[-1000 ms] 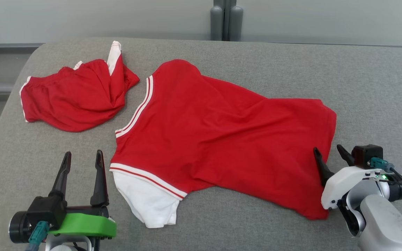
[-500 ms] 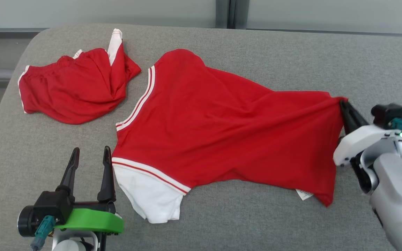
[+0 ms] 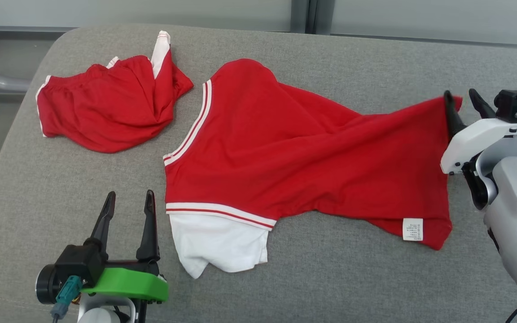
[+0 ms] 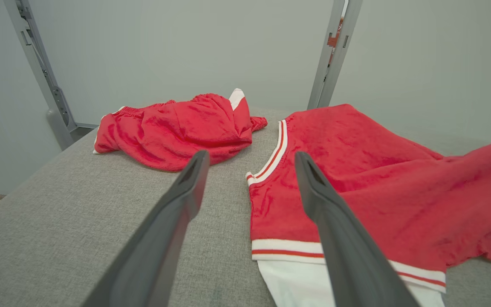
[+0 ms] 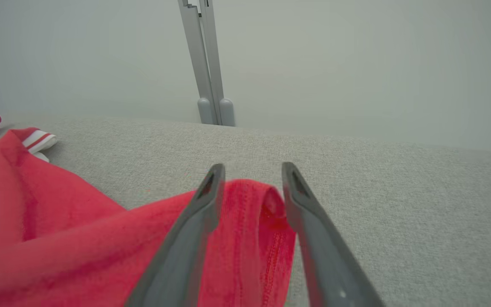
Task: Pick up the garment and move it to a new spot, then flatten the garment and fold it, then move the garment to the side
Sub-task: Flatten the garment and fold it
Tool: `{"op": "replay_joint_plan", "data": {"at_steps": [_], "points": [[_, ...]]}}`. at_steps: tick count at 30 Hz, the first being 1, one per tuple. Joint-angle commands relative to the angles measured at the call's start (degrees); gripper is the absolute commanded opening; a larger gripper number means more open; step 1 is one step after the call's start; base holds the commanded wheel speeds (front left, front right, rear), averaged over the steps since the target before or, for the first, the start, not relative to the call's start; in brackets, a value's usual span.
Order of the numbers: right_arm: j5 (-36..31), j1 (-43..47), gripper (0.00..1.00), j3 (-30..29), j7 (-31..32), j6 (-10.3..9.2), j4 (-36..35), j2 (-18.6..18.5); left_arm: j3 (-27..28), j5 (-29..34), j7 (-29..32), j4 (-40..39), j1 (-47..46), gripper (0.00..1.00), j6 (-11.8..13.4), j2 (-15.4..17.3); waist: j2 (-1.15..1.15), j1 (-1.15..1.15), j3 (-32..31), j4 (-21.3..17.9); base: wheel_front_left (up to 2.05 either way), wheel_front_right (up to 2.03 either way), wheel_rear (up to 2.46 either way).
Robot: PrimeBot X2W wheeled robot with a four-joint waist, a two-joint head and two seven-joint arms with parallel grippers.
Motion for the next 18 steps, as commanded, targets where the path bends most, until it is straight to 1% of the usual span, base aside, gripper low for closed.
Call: {"op": "replay_joint_plan", "data": {"at_steps": [1,6,8,11,14,18], "points": [[0.56,-0.27,1.00,0.47,-0.51,-0.09,0.34,0.11,0.04,-0.06,-0.17,-0.02,0.05,1.00,0.35,0.05,0.00,0.00,-0.06,-0.33,0.00,0.00,0.00],[2.35,3.05,1.00,0.89,-1.20,-0.09,-1.97,-0.29,0.49,0.68,-0.17,0.01,0.36,1.00,0.45,0.05,0.00,0.00,-0.98,-1.99,0.00,0.00,0.00],[2.18,4.57,1.00,-0.03,-1.16,-0.10,-6.15,-0.89,1.10,1.17,-0.17,-0.06,0.73,1.00,0.41,0.06,0.00,0.00,-1.60,-3.05,0.00,0.00,0.00],[1.28,9.64,1.00,-2.38,-1.14,-0.09,-13.25,-1.05,2.24,1.65,-0.11,0.00,1.13,1.00,0.05,0.06,0.00,0.00,-2.90,-4.67,0.00,0.00,0.00],[0.82,14.90,1.00,-5.29,-1.16,-0.09,-20.52,-0.16,3.61,2.34,-0.11,0.17,1.84,1.00,-0.26,0.05,0.00,0.00,-4.30,-6.20,0.00,0.00,0.00],[-0.69,22.28,1.00,-7.42,-1.17,-0.09,-29.03,0.73,5.13,2.98,-0.11,0.07,2.81,1.00,-0.55,0.06,0.00,0.00,-5.78,-7.88,0.00,0.00,0.00]]}}
